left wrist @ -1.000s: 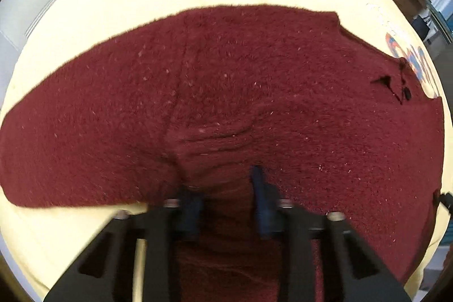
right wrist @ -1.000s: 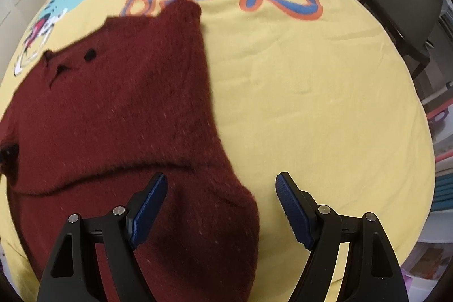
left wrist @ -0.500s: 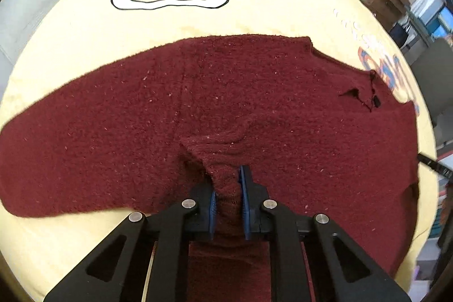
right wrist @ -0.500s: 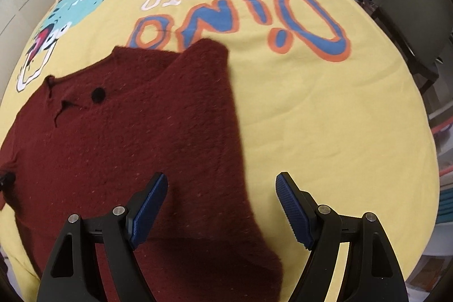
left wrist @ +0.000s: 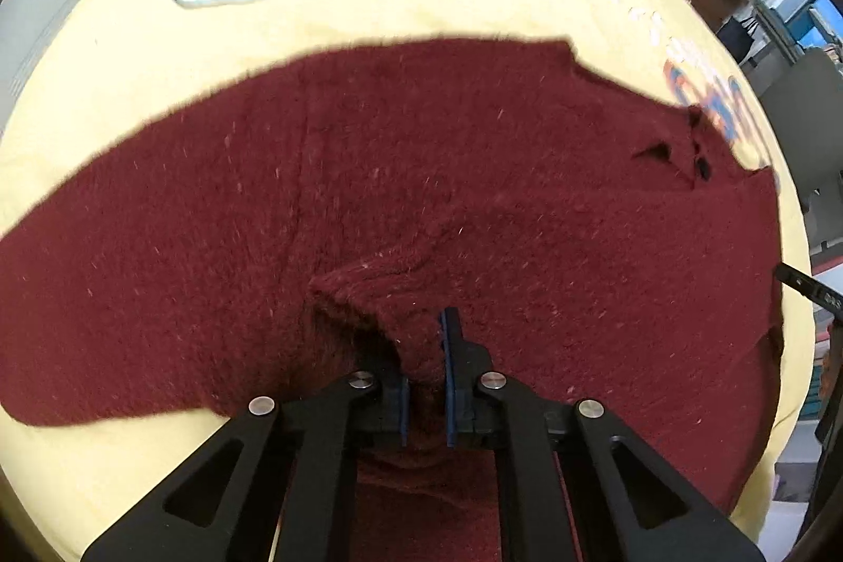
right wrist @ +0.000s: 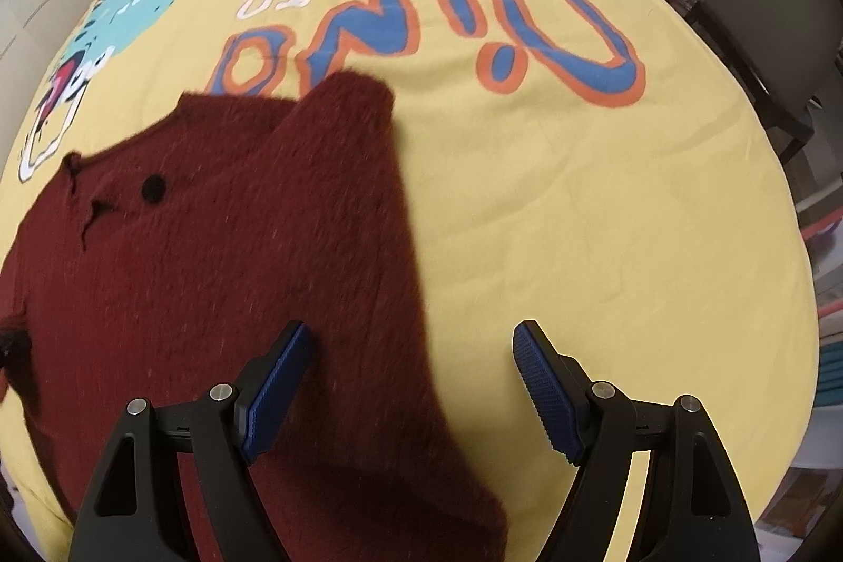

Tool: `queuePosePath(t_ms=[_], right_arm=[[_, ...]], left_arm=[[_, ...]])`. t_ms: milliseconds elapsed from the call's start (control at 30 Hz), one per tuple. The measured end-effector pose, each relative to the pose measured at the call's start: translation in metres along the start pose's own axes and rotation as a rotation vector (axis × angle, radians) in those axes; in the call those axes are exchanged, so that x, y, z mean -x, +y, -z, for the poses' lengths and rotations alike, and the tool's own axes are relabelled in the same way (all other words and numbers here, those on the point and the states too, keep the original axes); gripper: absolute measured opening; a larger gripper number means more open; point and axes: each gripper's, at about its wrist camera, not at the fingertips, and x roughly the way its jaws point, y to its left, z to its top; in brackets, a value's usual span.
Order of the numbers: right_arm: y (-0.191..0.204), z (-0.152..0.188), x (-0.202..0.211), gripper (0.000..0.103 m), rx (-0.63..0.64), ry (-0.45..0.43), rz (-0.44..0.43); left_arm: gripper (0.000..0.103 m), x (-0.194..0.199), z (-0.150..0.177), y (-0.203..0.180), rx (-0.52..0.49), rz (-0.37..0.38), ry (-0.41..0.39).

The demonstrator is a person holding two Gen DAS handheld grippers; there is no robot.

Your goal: Fold small clothes

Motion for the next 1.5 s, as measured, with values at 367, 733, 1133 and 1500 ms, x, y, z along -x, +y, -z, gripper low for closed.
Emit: queuePosePath(t_ms=[367,733,1133,1500], right_arm=[[0.009,-0.017,-0.003,0.018,-0.016,-0.072,-0.049],[0.001,-0.006,-0.012,0.019,-0.043,-0.073,-0.027],[0.025,0.008,0.043,0.089,0.049,-0.186,-0.013],[0.11,0.04,0.053,0.103,0.18,-0.228,-0.026]], left_arm=[[0.007,0.054,-0.03,-0.019,-0.044,-0.009,-0.155],[0.007,-0.018,-0.034,-0.004,-0.052,-0.131,-0.044],[0.094,0.006,-0.03,-0.01,-0.028,-0.154,-0.141],[0.102,0.01,-0.02,-0.08,-0.197,-0.098,-0.224]])
